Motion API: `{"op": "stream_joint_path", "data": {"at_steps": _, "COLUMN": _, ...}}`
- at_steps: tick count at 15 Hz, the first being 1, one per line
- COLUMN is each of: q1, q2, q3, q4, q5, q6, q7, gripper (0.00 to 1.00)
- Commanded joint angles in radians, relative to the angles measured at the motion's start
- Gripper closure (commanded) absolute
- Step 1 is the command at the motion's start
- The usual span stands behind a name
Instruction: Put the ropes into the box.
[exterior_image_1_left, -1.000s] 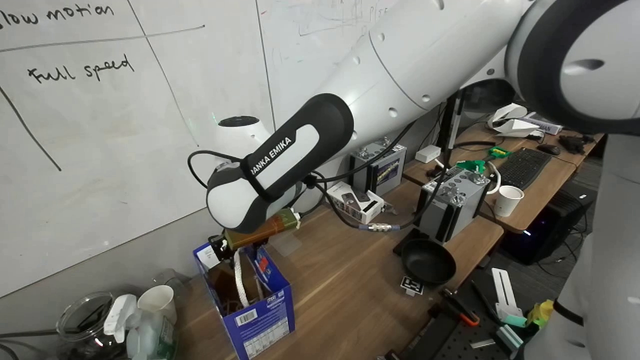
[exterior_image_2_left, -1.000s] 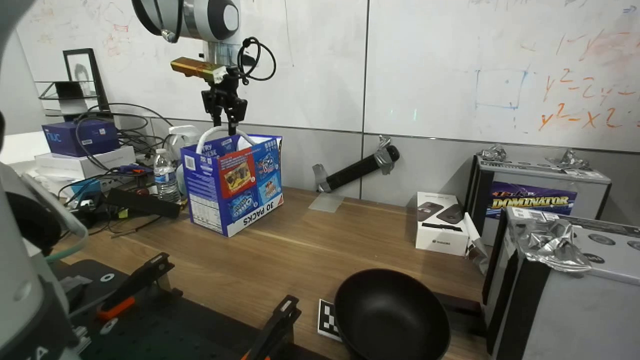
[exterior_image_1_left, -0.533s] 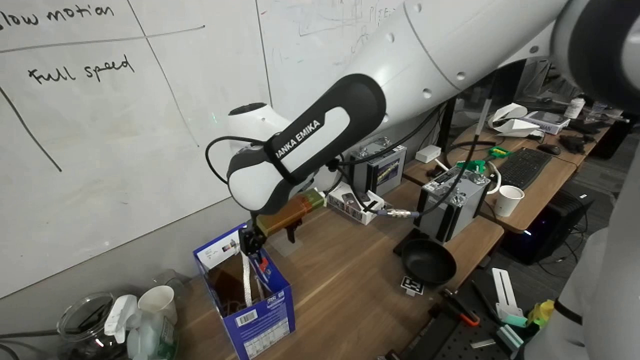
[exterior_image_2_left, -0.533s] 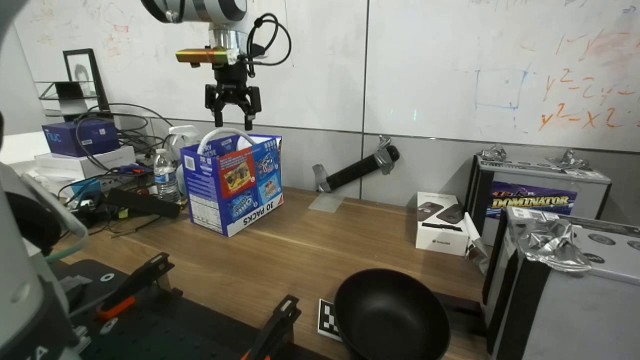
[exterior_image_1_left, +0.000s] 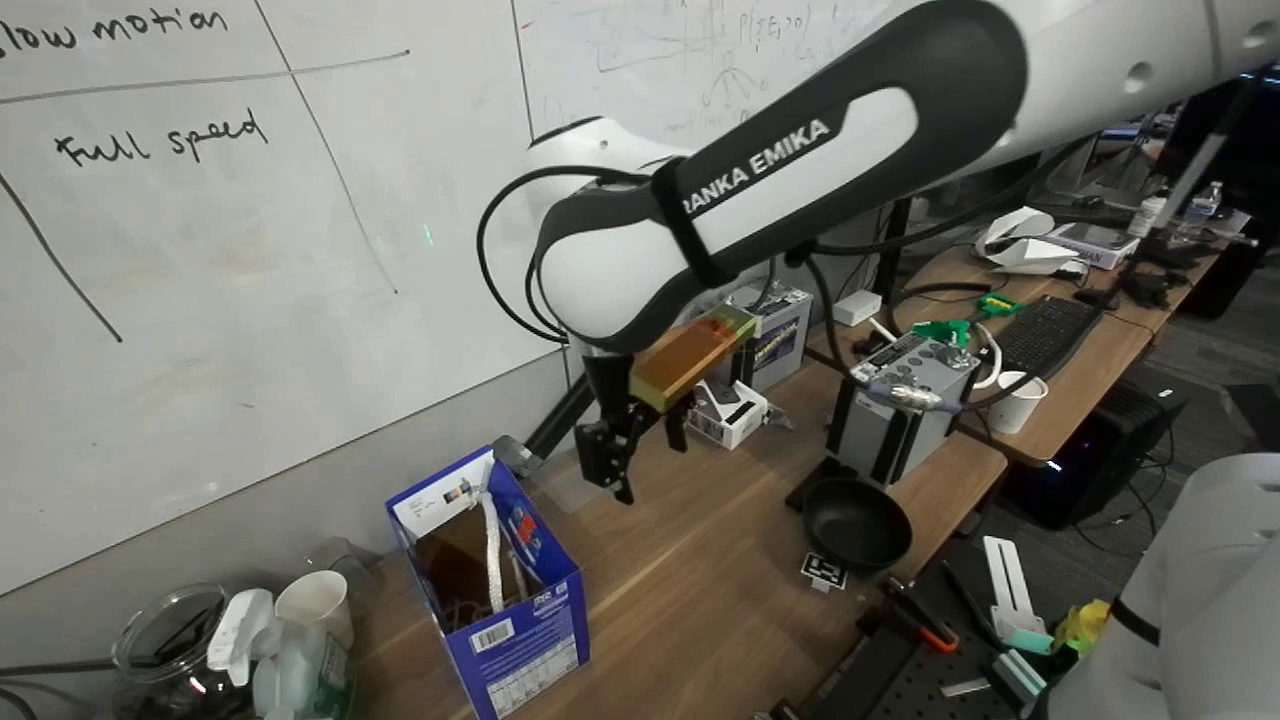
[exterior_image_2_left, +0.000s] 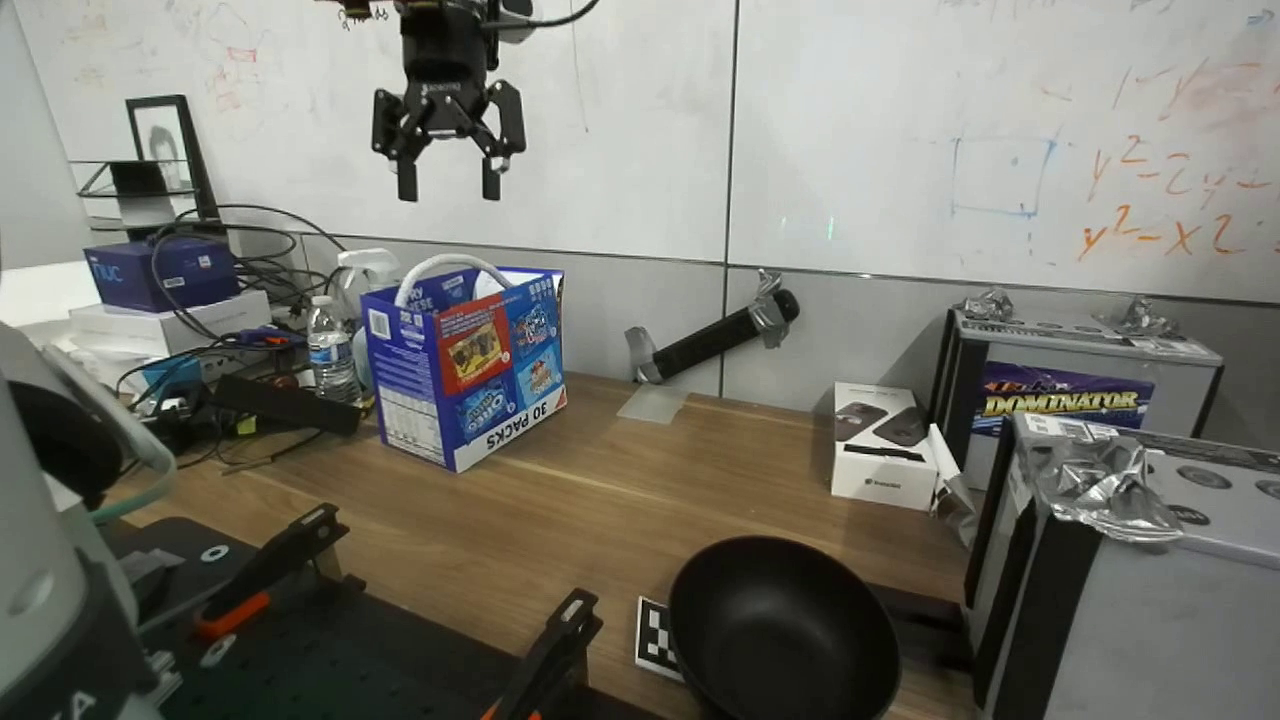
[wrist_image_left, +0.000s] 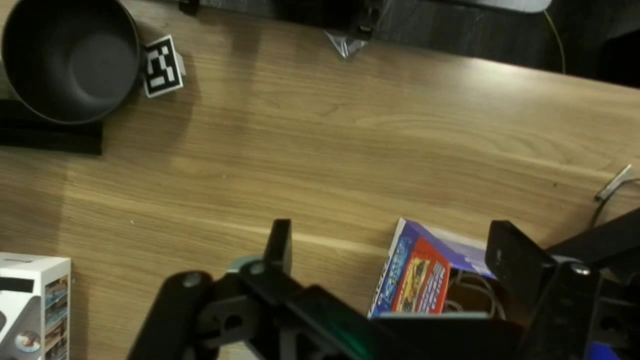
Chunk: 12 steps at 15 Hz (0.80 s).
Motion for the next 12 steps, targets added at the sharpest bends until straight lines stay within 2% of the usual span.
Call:
{"op": "stream_joint_path", "data": {"at_steps": 1, "q1": -0.012, "q2": -0.246, "q3": 0.0, "q4": -0.154, "q5": -0.005, "q6": -0.086, "q7": -0.085, "gripper": 0.0}}
{"op": "stream_joint_path", "data": {"at_steps": 4, "q1": -0.019, "q2": -0.405, "q3": -0.002, "q4": -0.248, "q5": -0.029, "q6": -0.124, "q7": -0.087, "gripper": 0.0}}
{"op": "stream_joint_path", "data": {"at_steps": 6, "q1": -0.028, "q2": -0.517, "q3": -0.015, "q4": -0.32, "q5": -0.063, "q6": -0.092, "q7": -0.101, "gripper": 0.0}}
{"op": "stream_joint_path", "data": {"at_steps": 9, "q1": -0.051, "q2": -0.687, "q3": -0.07, "q4": -0.419, "q5": -0.049, "q6": -0.021, "q7": -0.114, "gripper": 0.0}}
{"op": "stream_joint_path", "data": {"at_steps": 12, "q1": -0.079, "q2": -0.793, "q3": -0.122, "q4": -0.461, "q5": -0.051, "q6": -0.026, "q7": -0.161, "gripper": 0.0}}
